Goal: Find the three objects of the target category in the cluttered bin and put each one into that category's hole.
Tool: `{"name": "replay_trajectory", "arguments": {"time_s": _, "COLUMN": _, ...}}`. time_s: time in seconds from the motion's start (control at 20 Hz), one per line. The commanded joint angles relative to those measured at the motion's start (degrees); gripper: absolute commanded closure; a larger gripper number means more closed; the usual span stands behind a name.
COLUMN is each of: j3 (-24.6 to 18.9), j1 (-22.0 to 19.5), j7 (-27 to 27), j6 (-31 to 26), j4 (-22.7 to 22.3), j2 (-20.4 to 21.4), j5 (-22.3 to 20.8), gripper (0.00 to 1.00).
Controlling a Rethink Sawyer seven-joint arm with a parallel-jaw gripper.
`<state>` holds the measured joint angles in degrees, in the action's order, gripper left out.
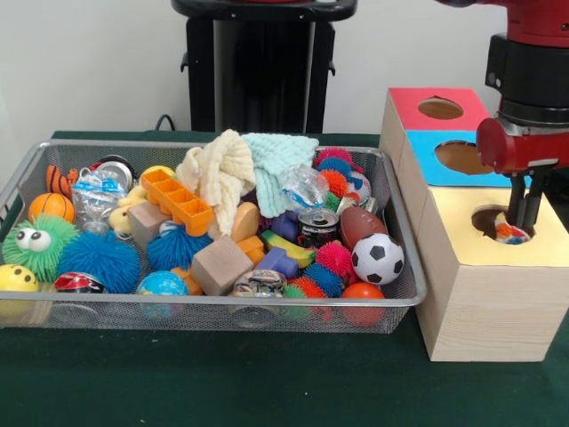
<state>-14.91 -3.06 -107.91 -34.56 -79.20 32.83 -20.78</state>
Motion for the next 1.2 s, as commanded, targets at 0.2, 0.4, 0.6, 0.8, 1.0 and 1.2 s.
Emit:
{"name": "replay_trajectory", "arguments": {"time_s": 0.2, "j3": -4.7, "j1": -3.8, "j7": 7.4, "j6": -6.1, "j4": -3.7, "j2": -0.2, "j5": -0.7, "gripper": 1.00}}
{"name": "replay_trajectory", "arguments": {"time_s": 0.4, "j3": -5.0, "j1": -3.9, "j7": 7.3, "j6": -7.3, "j4": -3.7, "j2": 0.7, "j5": -0.4, "gripper": 1.00}}
{"name": "replay_trajectory", "arguments": {"time_s": 0.6, "j3": -5.1, "j1": -3.8, "j7": 7.0, "j6": -7.7, "j4": -3.6, "j2": 0.9, "j5": -0.6, "gripper": 1.00}}
{"name": "replay_trajectory", "arguments": {"time_s": 0.8, "j3": -4.9, "j1": -3.5, "j7": 6.6, "j6": -8.1, "j4": -3.3, "j2": 1.0, "j5": -0.8, "gripper": 1.00}}
{"name": "replay_trajectory", "arguments": {"time_s": 1.0, "j3": -4.1, "j1": -2.4, "j7": 6.2, "j6": -8.8, "j4": -1.7, "j2": 0.2, "j5": -1.8, "gripper": 1.00}}
{"name": "replay_trajectory", "arguments": {"time_s": 1.2, "j3": -2.9, "j1": -1.2, "j7": 5.3, "j6": -7.6, "j4": 0.0, "j2": -2.0, "j5": -3.4, "gripper": 1.00}}
